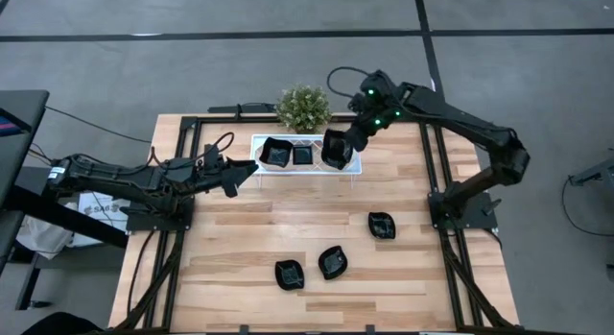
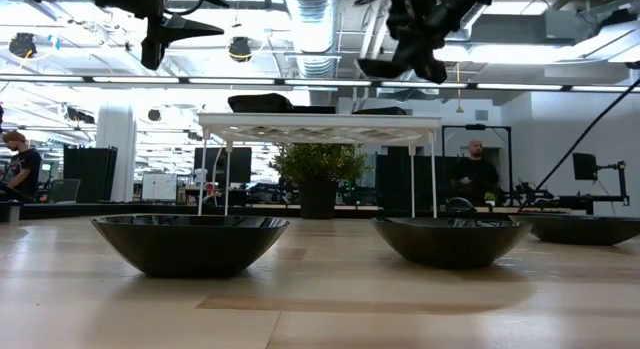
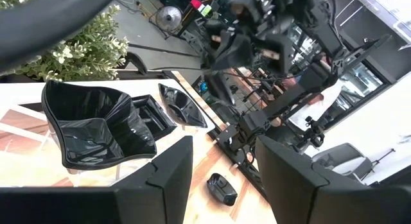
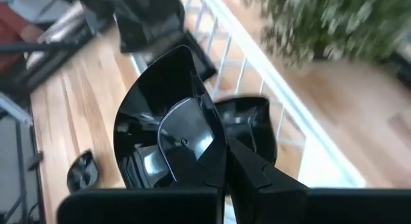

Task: Pick & Place Mini shaped plates
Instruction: Stack the leaf shaped plate on top of the leaf shaped plate on the shelf

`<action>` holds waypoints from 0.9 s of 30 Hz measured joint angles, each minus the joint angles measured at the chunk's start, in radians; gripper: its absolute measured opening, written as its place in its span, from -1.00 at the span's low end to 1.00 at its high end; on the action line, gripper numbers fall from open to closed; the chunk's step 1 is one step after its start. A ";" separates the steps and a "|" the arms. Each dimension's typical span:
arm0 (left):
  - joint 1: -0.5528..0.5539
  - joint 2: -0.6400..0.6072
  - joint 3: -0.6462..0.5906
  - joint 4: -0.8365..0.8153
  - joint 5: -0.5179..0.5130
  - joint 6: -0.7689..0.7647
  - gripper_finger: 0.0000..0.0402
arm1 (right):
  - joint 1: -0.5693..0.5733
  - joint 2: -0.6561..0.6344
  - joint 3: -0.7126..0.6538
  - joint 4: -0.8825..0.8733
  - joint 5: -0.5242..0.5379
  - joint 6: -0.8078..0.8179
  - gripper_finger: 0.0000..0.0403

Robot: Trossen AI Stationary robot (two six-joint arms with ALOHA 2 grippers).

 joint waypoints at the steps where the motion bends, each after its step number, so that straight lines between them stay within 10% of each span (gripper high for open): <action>1: 0.000 0.000 0.000 0.000 0.000 0.000 -0.14 | 0.000 0.012 0.000 -0.012 -0.003 -0.001 -1.00; 27: 0.000 0.000 0.000 0.000 0.000 0.000 -0.14 | 0.011 0.143 -0.001 -0.043 0.086 0.091 -0.99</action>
